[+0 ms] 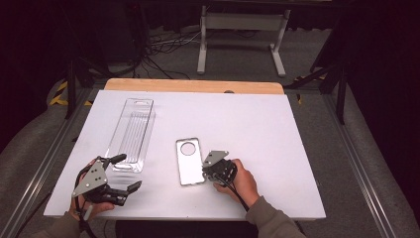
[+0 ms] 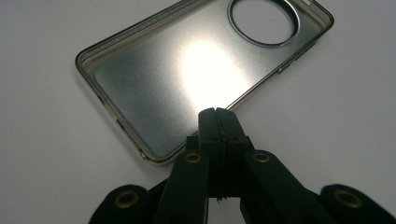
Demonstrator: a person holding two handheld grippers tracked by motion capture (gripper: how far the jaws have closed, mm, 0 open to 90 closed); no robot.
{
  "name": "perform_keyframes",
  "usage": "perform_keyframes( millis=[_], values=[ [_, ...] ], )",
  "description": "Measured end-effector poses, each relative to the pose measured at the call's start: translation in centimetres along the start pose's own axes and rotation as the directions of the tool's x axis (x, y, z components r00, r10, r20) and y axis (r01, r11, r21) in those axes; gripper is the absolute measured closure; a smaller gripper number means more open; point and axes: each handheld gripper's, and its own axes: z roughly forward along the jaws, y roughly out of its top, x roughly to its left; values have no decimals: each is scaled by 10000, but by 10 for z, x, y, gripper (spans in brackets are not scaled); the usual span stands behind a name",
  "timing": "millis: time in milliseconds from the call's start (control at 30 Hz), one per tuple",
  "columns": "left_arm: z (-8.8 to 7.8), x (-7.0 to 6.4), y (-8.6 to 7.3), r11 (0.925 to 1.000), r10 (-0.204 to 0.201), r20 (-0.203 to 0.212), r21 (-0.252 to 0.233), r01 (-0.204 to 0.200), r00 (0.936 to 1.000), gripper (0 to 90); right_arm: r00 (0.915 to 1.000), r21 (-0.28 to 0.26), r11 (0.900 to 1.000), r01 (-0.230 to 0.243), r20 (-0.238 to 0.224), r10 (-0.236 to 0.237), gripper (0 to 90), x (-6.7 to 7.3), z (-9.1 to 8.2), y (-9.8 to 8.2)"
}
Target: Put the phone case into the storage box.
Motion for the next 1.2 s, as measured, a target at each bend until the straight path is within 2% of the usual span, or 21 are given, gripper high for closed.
perform_keyframes(
  millis=[433,833,1200],
  values=[
    [2,-1,0,9999,25,68,110,-25,10000,64,9992,-82,9999,143,-378,-146,900,8,0,3],
    [2,-1,-1,9999,14,67,159,-15,10000,64,9983,-176,9993,319,-480,-327,900,11,2,4],
    [2,-1,-1,9998,-20,96,183,18,10000,64,9997,-625,9980,128,-212,-142,791,6,-5,4]
  ],
)
